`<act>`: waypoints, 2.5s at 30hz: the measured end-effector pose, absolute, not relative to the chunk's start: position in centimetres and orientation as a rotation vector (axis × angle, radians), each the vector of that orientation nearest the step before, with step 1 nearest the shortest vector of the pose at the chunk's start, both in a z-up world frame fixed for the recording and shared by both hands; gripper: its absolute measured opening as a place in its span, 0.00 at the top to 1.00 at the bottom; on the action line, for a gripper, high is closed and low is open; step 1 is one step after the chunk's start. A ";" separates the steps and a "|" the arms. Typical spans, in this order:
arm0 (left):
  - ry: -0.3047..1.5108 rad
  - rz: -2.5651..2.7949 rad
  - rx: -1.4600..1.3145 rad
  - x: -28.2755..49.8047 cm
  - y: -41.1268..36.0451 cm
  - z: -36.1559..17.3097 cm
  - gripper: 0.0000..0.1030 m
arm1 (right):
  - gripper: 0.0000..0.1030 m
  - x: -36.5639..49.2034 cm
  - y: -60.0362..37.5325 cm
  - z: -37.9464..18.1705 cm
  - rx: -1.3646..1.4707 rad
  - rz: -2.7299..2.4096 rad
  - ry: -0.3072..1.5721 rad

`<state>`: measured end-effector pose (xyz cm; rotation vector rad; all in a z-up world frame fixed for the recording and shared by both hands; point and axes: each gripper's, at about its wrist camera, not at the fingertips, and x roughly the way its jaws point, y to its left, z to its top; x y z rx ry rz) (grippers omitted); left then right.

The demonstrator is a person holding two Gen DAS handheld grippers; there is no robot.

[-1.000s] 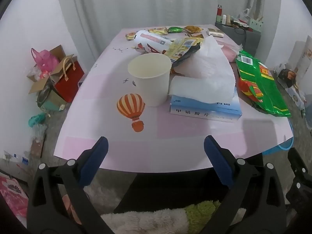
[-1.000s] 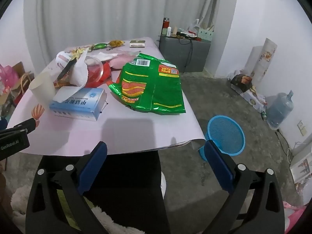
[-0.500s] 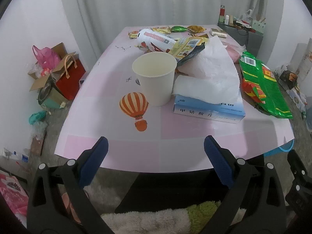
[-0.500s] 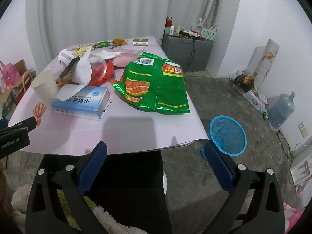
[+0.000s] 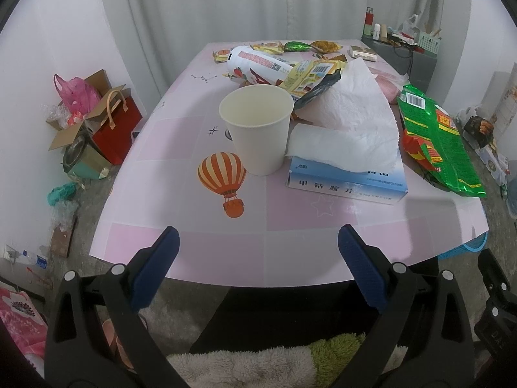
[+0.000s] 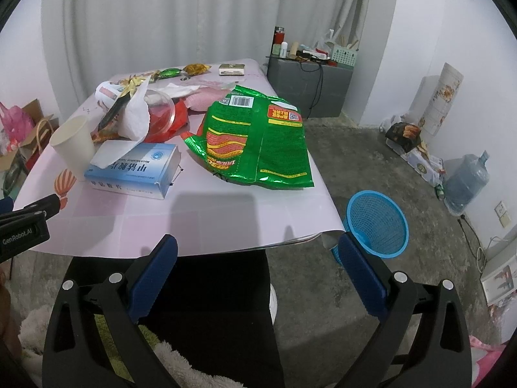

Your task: Collect trash

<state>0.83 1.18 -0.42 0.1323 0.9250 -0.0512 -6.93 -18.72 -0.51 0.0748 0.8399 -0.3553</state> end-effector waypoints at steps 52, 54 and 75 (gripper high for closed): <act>0.856 -0.088 0.105 2.6 1.9 0.6 0.08 | 0.06 -5.8 -20.0 -0.6 0.145 -0.358 0.802; 0.844 -0.111 0.109 3.0 1.7 0.9 0.08 | 0.06 -5.4 -20.4 -0.4 0.150 -0.370 0.782; 0.591 -0.598 -0.059 8.8 0.7 6.1 0.09 | 0.18 0.5 -24.9 1.2 0.446 -0.194 0.704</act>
